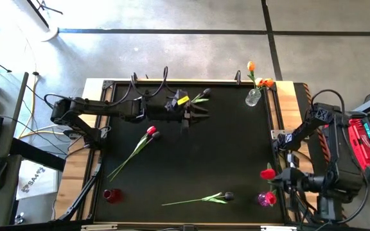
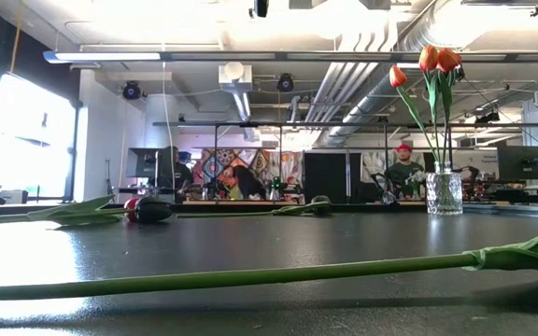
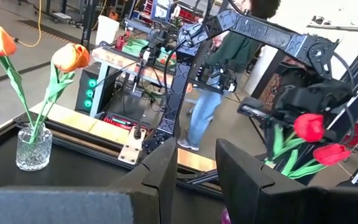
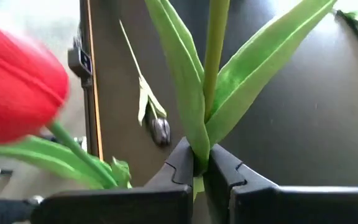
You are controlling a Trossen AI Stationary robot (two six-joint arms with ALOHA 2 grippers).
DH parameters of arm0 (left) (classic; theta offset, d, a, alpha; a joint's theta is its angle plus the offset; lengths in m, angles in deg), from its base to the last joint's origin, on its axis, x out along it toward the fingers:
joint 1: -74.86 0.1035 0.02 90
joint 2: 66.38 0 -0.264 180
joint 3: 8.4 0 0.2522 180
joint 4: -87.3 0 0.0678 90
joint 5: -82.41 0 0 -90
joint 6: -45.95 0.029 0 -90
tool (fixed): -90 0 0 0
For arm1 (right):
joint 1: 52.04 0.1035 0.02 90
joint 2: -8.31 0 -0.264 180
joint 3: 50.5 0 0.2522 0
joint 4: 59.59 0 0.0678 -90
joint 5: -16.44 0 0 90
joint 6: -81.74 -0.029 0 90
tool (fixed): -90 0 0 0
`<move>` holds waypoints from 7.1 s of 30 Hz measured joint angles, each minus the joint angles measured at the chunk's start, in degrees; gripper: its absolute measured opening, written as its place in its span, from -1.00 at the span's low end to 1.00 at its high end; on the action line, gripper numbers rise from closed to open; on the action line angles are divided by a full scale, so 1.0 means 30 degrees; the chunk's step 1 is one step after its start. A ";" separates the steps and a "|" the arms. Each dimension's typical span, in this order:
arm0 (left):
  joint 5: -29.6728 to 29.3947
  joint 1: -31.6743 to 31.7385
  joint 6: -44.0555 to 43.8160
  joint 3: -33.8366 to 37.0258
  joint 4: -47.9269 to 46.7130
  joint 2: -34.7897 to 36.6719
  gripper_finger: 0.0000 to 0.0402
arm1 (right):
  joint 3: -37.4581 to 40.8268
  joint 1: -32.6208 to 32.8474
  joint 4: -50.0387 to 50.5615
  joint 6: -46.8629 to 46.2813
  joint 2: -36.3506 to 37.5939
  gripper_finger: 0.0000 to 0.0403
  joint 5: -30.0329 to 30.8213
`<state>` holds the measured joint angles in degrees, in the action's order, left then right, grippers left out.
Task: Sort flowers into vase by color
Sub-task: Put the top red tulip into the violet flower vase, then put the red tulip into the violet flower vase
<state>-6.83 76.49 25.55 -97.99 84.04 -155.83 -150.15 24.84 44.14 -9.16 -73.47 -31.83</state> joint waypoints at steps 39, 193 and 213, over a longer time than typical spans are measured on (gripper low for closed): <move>-0.3479 0.0747 -0.2769 0.0007 -1.9358 0.0084 -0.51 | -0.6272 -0.0256 0.0022 -0.4232 0.0903 -0.45 -0.2144; 0.6880 0.0398 -0.1044 -0.6703 0.6754 -0.4758 -0.98 | -0.9076 -1.5796 -0.9025 1.8453 -0.0991 -0.71 0.0841; 0.7781 0.0295 0.0850 -0.6696 0.1432 -0.4758 -0.46 | -0.9091 -1.4459 -0.3847 1.4929 0.0485 -0.99 -0.0237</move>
<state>16.51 77.38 28.10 -118.08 88.33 -170.11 -177.43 -18.53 32.60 35.63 -72.01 -32.54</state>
